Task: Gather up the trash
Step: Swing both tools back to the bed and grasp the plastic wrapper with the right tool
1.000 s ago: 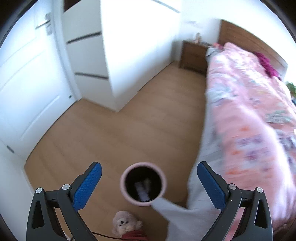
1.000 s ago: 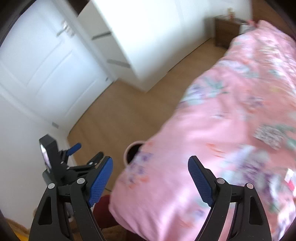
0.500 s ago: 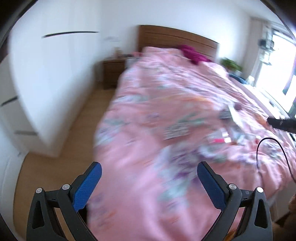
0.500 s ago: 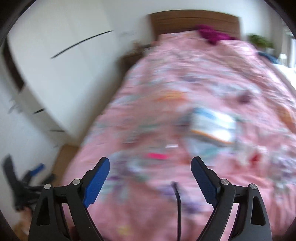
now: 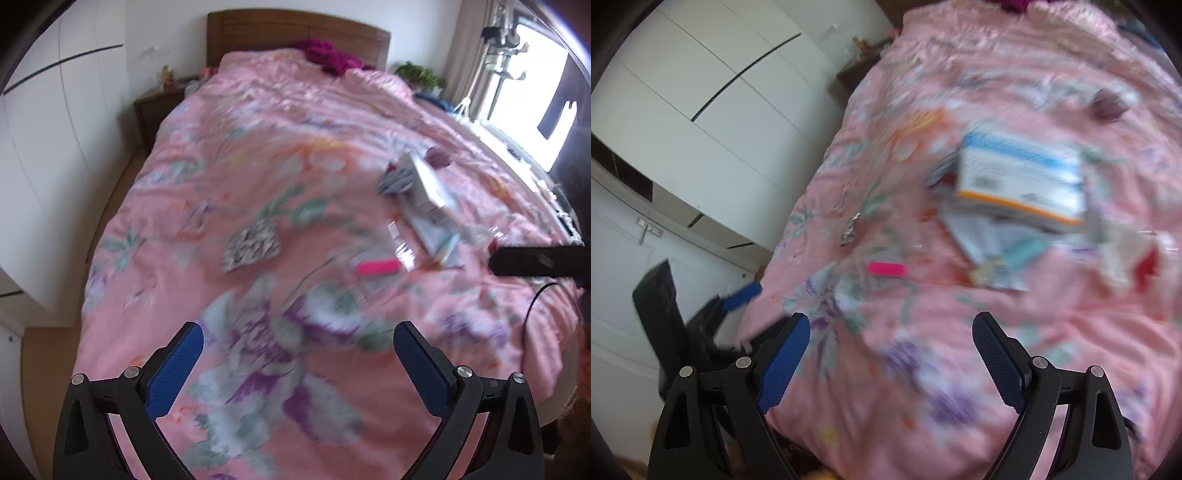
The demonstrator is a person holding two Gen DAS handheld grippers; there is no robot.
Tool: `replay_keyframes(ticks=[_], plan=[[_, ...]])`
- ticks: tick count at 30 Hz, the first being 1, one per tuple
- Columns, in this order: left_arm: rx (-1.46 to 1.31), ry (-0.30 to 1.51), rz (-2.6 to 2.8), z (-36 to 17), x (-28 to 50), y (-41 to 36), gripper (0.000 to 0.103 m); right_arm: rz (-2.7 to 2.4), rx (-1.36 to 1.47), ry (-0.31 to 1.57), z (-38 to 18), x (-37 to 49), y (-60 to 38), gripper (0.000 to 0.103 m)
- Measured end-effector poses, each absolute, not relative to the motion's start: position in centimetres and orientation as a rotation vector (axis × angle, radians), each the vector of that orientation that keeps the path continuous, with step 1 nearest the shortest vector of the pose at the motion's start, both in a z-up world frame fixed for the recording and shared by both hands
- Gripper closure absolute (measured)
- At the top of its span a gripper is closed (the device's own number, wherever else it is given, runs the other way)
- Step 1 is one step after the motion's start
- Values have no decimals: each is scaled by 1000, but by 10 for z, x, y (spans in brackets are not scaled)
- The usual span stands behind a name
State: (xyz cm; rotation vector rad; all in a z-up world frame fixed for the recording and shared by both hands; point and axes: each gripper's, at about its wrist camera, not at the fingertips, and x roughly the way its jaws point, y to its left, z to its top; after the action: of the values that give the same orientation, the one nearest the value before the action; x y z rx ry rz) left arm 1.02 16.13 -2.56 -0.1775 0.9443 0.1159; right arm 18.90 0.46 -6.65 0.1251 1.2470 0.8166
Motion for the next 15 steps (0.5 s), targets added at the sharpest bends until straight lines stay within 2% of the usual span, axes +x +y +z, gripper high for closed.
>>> replay_keyframes(ticks=[5,11,14,15], plan=[[-197,965,161,-37,0,183,0,689,122,1376,-115,213,56,14],[-216,980,166,-52,-3,196,0,609,136,1325,-128,223,84,12],[-233,983,160,-60,-2,201,0,593,46,1293,-128,217,92,21],[-235,984,159,-61,-2,202,0,587,22,1286,-129,215,93,28]])
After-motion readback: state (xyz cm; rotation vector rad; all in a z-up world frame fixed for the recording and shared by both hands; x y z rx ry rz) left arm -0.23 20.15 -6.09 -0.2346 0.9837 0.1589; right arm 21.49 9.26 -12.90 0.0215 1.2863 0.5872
